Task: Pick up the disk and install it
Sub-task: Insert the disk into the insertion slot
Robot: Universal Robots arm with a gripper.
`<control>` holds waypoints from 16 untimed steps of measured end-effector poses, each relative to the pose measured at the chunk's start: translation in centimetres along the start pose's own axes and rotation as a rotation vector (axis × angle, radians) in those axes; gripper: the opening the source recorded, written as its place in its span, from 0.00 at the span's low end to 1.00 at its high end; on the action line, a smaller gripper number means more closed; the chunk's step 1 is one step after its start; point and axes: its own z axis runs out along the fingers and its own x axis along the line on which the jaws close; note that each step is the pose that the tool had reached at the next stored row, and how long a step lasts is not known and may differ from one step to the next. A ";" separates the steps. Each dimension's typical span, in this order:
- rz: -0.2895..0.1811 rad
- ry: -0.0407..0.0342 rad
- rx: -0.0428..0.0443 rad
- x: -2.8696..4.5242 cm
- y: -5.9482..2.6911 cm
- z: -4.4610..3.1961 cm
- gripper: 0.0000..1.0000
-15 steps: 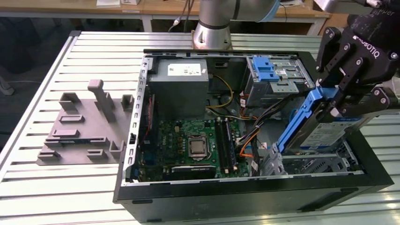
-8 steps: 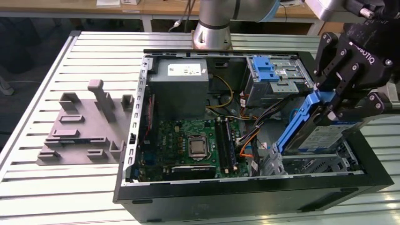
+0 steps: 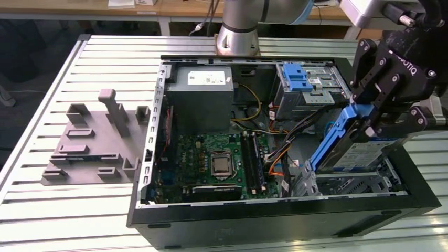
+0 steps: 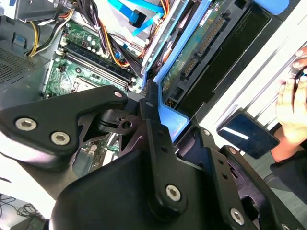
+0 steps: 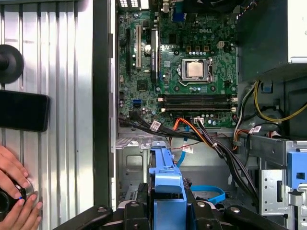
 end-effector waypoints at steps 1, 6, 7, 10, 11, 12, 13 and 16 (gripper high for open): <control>0.000 0.0000 0.0000 0.00 0.00 0.05 0.36; 0.000 -0.0030 -0.0001 0.01 -0.01 0.43 0.36; 0.000 -0.0046 -0.0002 0.01 -0.01 0.51 0.36; 0.000 -0.0115 -0.0003 0.00 -0.03 0.80 0.38; 0.000 -0.0128 -0.0003 0.00 -0.04 0.87 0.38; 0.000 -0.0134 -0.0004 0.00 -0.03 0.91 0.44; 0.000 -0.0136 -0.0004 0.00 -0.03 0.95 0.44; 0.000 -0.0139 -0.0004 0.01 -0.04 1.17 0.44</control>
